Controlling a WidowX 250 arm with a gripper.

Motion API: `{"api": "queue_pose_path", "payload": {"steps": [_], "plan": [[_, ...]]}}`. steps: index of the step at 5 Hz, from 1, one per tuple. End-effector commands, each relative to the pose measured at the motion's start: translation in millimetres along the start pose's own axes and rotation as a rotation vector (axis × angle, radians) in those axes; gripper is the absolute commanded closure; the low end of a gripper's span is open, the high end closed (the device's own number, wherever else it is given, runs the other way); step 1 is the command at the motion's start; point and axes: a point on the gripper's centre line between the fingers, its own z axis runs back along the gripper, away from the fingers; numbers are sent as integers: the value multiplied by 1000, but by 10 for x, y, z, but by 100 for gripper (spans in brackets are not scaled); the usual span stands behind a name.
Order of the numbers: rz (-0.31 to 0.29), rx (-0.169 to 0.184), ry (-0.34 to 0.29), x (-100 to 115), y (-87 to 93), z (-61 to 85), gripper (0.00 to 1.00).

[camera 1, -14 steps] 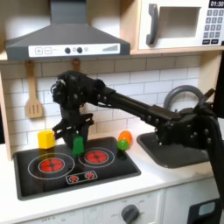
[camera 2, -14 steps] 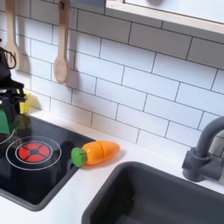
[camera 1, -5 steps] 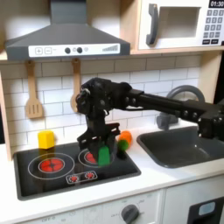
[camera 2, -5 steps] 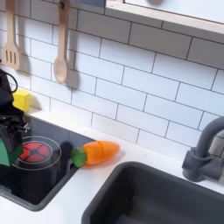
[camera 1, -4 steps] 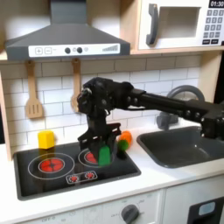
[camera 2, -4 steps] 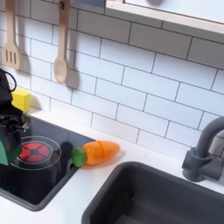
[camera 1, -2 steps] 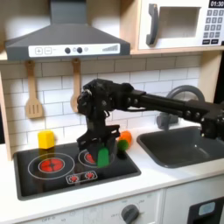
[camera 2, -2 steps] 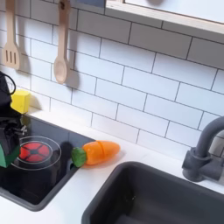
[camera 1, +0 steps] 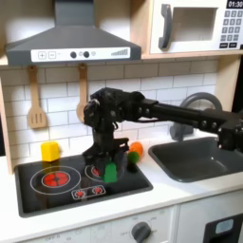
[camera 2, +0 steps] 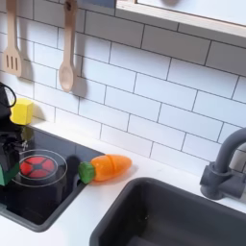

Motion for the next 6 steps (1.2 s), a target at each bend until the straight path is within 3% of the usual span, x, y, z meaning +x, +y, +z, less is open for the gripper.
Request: {"api": "queue_pose_path", "payload": {"steps": [1, 6], "plan": [[2, 8, 0, 1, 6, -10, 100], [27, 16, 21, 10, 65, -114, 100]]}}
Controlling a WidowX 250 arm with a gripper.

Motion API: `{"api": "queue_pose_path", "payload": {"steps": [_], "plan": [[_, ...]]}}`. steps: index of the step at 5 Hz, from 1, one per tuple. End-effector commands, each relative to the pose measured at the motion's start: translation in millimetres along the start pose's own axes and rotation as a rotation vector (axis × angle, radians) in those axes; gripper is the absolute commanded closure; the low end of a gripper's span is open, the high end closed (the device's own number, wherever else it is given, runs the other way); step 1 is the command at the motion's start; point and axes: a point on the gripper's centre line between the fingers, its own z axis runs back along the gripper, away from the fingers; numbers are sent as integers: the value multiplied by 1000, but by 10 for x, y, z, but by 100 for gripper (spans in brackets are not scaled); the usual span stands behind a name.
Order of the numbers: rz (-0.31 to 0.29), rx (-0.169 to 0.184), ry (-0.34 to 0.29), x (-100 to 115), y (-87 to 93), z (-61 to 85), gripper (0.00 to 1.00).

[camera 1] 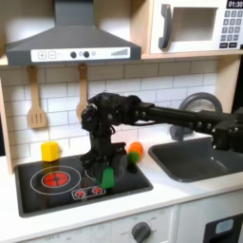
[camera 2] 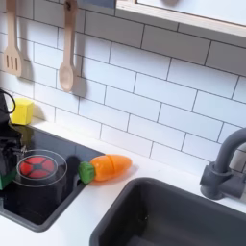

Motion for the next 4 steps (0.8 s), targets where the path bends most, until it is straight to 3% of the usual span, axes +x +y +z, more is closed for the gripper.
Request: {"api": "queue_pose_path", "payload": {"steps": [1, 4], "plan": [[7, 3, -1, 4, 10, 2, 100], [-18, -25, 12, -38, -78, 10, 100]]}}
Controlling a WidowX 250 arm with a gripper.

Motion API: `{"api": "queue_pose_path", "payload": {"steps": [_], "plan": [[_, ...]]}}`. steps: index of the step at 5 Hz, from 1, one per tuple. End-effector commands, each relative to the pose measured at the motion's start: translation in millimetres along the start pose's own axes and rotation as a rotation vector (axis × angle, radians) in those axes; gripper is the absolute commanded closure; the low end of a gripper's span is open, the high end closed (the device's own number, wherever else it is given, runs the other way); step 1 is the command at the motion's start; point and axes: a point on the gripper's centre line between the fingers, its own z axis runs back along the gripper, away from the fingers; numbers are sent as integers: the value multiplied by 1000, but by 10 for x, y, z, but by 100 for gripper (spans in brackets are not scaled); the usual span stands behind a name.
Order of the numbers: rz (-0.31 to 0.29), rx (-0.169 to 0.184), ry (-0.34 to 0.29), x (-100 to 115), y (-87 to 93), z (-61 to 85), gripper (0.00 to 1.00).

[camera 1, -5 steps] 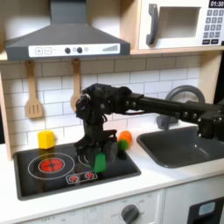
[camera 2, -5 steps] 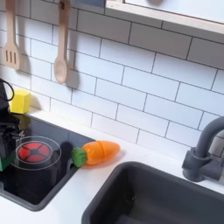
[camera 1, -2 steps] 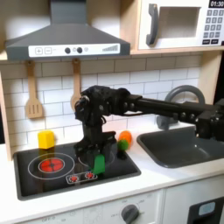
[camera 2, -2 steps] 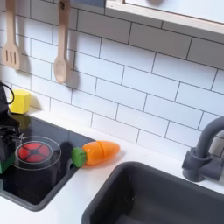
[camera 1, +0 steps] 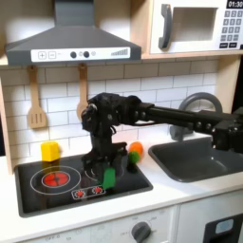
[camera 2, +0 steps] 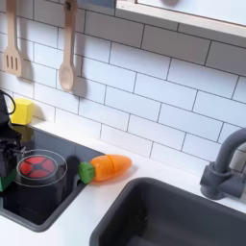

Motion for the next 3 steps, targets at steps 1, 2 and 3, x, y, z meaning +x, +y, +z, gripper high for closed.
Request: {"api": "queue_pose_path", "payload": {"steps": [1, 2, 3], "plan": [[0, -3, 10, -27, -16, -41, 100], [4, -5, 10, -28, -8, -44, 100], [5, -4, 9, -28, -8, -38, 100]]}}
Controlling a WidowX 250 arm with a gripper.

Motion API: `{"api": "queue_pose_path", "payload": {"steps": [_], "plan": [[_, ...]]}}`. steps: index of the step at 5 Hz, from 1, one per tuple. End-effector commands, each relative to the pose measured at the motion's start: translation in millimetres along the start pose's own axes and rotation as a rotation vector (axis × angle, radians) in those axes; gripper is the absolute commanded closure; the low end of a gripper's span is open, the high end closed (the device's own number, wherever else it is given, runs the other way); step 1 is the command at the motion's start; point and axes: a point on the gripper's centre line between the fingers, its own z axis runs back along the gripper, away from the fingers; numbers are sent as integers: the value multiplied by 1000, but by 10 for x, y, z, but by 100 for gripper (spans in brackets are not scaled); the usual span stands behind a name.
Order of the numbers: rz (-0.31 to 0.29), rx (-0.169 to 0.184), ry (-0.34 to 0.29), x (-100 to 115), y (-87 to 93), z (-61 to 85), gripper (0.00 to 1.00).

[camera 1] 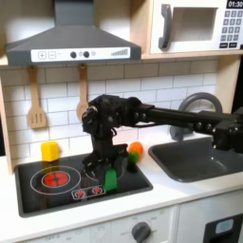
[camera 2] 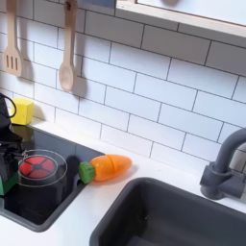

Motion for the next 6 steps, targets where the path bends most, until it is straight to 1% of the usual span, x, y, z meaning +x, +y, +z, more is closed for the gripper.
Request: {"api": "queue_pose_path", "payload": {"steps": [1, 2, 3, 5, 6], "plan": [[6, 4, -2, 3, -3, -5, 100], [8, 3, 1, -2, 3, -6, 24], [8, 5, 1, -2, 7, -15, 0], [3, 8, -21, 28, 6, 36, 0], [-2, 9, -20, 43, 21, 27, 0]]}}
